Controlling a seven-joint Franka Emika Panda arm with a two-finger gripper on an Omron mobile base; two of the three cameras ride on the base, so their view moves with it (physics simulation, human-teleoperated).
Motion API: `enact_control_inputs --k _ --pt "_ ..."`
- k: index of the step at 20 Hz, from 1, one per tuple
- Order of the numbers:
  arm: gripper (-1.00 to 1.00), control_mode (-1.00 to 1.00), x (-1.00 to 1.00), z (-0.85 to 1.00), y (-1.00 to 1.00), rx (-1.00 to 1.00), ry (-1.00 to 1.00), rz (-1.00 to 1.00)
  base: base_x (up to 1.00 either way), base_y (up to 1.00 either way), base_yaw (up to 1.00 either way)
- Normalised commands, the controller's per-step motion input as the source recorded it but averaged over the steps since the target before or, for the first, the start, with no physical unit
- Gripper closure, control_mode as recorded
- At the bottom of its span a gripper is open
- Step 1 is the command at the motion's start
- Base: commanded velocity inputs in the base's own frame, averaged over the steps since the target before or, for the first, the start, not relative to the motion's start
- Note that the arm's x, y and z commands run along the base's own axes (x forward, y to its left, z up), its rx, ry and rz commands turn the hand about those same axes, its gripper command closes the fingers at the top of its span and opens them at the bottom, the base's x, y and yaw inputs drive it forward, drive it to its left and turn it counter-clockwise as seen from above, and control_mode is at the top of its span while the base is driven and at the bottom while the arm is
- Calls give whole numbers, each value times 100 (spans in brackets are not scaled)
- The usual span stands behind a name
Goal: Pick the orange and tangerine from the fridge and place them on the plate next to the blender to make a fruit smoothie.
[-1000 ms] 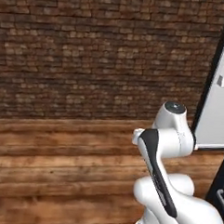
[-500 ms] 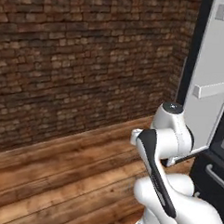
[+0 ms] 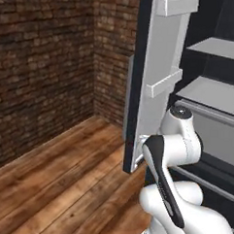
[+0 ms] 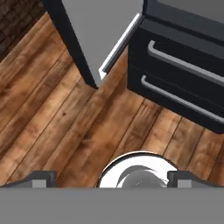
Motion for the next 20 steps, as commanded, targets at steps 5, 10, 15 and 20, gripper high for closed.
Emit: enact_control_inputs --k 5,10,15,20 --pt "-100 100 0 0 0 0 0 0 40 0 -75" --pt "-100 100 0 0 0 0 0 0 65 10 -71" --pt "-100 100 0 0 0 0 0 0 80 27 -60" --pt "-100 100 0 0 0 0 0 0 54 19 -47"
